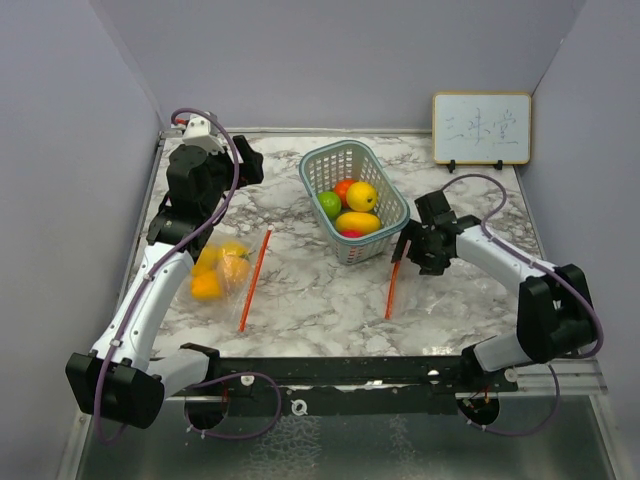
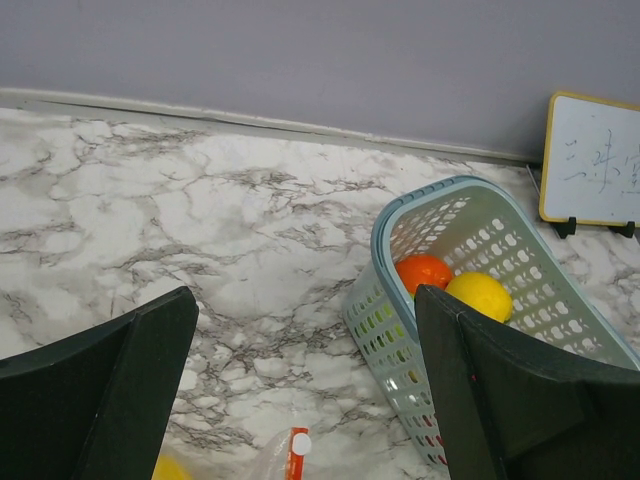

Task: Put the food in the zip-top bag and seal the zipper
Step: Pick up the zipper food storage bag at the center of the board.

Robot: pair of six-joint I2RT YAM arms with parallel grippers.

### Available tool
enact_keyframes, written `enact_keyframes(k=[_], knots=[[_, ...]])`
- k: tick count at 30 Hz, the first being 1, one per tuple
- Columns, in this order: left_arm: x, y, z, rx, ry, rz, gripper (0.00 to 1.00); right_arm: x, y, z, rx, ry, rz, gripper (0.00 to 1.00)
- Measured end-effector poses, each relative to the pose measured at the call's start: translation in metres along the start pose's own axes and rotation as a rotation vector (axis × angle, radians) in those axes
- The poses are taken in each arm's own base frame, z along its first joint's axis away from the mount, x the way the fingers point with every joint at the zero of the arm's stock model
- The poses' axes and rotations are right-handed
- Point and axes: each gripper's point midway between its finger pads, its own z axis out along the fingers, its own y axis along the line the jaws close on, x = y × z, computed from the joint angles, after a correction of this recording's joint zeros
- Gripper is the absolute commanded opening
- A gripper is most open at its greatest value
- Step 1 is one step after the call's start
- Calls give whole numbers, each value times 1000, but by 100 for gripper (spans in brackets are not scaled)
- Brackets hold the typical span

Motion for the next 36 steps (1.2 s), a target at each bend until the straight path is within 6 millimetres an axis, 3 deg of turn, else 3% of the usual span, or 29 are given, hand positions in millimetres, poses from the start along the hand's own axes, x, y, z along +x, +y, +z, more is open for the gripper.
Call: enact_keyframes(k=[8,17,22,25,28,31,34,36], knots=[[1,-1,0,5,3,1,93,9,-8,30,113,49,-28,73],[1,-1,0,6,6,7,92,3,-14,32,177,32,-24,6],[2,-2,0,13,9,7,86,2,-18,27,195,21,-28,2],[1,-6,0,32,14,5,75,-4,-18,9,191,-8,-40,2],[-7,-20,-1,90,12,-10,71,-26,-3,-30,129,-92,-62,2],[-21,-41,-3,185,3,-43,72,-58,19,-82,45,-223,-77,2],[-32,-67,-6,312,-7,-90,74,-96,41,-153,-40,-395,-108,2],[-36,-84,-8,400,-9,-121,76,-114,52,-188,-86,-484,-134,2]])
